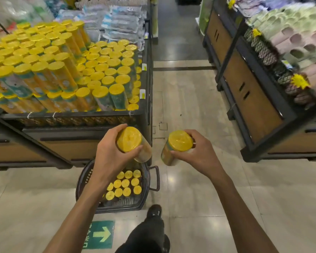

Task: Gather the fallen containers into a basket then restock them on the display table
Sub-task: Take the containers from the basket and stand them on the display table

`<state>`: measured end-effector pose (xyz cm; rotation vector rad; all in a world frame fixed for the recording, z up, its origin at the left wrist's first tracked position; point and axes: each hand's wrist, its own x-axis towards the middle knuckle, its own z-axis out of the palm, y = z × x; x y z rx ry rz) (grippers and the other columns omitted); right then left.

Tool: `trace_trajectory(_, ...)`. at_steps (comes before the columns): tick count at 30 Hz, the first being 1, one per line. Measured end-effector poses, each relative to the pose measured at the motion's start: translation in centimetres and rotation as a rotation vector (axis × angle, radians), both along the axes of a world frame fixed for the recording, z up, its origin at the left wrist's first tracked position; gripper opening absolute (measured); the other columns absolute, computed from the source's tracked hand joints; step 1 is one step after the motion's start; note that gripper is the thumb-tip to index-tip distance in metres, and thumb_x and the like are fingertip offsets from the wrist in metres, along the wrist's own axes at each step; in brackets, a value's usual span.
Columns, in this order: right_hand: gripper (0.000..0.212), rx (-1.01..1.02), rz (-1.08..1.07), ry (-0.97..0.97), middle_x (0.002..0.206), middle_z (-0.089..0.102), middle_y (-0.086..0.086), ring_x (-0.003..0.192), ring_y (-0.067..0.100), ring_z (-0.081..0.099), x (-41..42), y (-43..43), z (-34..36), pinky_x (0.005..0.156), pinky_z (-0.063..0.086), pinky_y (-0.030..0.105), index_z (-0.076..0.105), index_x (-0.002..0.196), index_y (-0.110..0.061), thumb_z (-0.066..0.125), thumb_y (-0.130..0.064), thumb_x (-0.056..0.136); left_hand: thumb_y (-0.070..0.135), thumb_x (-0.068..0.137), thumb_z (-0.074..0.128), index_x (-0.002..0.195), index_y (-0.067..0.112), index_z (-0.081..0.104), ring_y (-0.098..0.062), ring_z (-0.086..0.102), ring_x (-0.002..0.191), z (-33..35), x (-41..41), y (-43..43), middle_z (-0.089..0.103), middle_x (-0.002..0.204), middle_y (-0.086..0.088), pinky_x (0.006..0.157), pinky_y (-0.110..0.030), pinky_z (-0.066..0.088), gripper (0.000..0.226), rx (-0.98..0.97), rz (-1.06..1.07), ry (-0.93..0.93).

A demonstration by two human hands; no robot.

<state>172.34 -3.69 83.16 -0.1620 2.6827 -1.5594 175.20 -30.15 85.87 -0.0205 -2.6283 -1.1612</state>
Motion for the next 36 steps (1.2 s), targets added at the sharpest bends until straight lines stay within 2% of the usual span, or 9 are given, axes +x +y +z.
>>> trace_trajectory(6,0.072,-0.009,-0.062,-0.007,0.112,0.059,-0.019,0.100,-0.002,0.058,-3.4,5.1,-0.3,0.083,0.054,0.022,0.055,0.123,-0.033,0.089,-0.048,0.062,0.035,0.069,0.085,0.135,0.020,0.053,-0.008,0.052,0.113,-0.6,-5.0,4.2,0.057,0.127,0.006,0.093,-0.026,0.045,0.075,-0.004,-0.049,-0.017)
trace_trajectory(10,0.070,-0.008,-0.058,0.006,0.111,0.061,-0.019,0.100,0.000,0.059,-8.0,7.9,0.1,0.083,0.054,0.024,0.057,0.121,-0.033,0.090,-0.046,0.061,0.036,0.069,0.085,0.134,0.022,0.053,-0.005,0.051,0.111,-0.7,-9.2,6.9,0.055,0.124,0.011,0.092,-0.023,0.043,0.073,-0.002,-0.053,0.001)
trace_trajectory(18,0.068,0.034,0.037,-0.006,0.108,0.060,-0.023,0.098,-0.003,0.057,-20.7,11.6,1.6,0.082,0.054,0.022,0.056,0.119,-0.037,0.090,-0.047,0.061,0.066,0.067,0.074,0.134,0.026,0.052,-0.009,0.052,0.115,0.2,-18.8,11.4,0.054,0.125,0.014,0.095,-0.035,0.048,0.081,0.067,0.034,0.037)
trace_trajectory(20,0.068,0.019,0.051,0.002,0.108,0.059,-0.024,0.098,-0.005,0.057,-24.0,12.2,1.9,0.082,0.054,0.022,0.056,0.119,-0.038,0.090,-0.048,0.060,0.068,0.066,0.069,0.133,0.029,0.052,-0.007,0.053,0.112,0.6,-21.4,12.4,0.054,0.123,0.016,0.093,-0.033,0.049,0.080,0.087,0.069,0.057)
trace_trajectory(24,0.068,-0.003,0.109,0.022,0.110,0.061,-0.022,0.099,-0.002,0.059,-29.2,13.5,1.5,0.082,0.055,0.024,0.057,0.119,-0.037,0.088,-0.051,0.060,0.068,0.068,0.074,0.134,0.029,0.051,-0.005,0.053,0.112,0.3,-25.5,14.0,0.055,0.124,0.016,0.091,-0.024,0.046,0.080,0.023,0.098,0.040)
trace_trajectory(27,0.062,-0.035,0.162,0.053,0.105,0.064,-0.022,0.096,-0.002,0.061,-34.5,14.2,2.2,0.079,0.055,0.022,0.060,0.115,-0.037,0.089,-0.049,0.061,0.068,0.065,0.071,0.133,0.033,0.052,0.001,0.051,0.112,0.5,-29.1,15.3,0.054,0.122,0.020,0.089,-0.015,0.041,0.079,0.033,0.175,0.051)
trace_trajectory(31,0.060,-0.030,0.278,0.085,0.103,0.064,-0.022,0.094,-0.003,0.060,-42.1,14.7,3.1,0.075,0.052,0.016,0.060,0.113,-0.038,0.088,-0.050,0.061,0.065,0.065,0.078,0.130,0.035,0.052,0.004,0.051,0.108,0.5,-33.9,16.8,0.052,0.119,0.026,0.087,-0.015,0.042,0.076,0.019,0.307,0.046)
trace_trajectory(36,0.057,-0.073,0.451,0.069,0.102,0.065,-0.023,0.093,-0.002,0.061,-50.9,14.7,3.6,0.074,0.050,0.013,0.061,0.111,-0.037,0.089,-0.045,0.062,0.064,0.063,0.080,0.127,0.030,0.056,0.003,0.054,0.107,0.5,-38.4,18.8,0.058,0.120,0.017,0.087,-0.014,0.043,0.077,0.026,0.485,0.050)
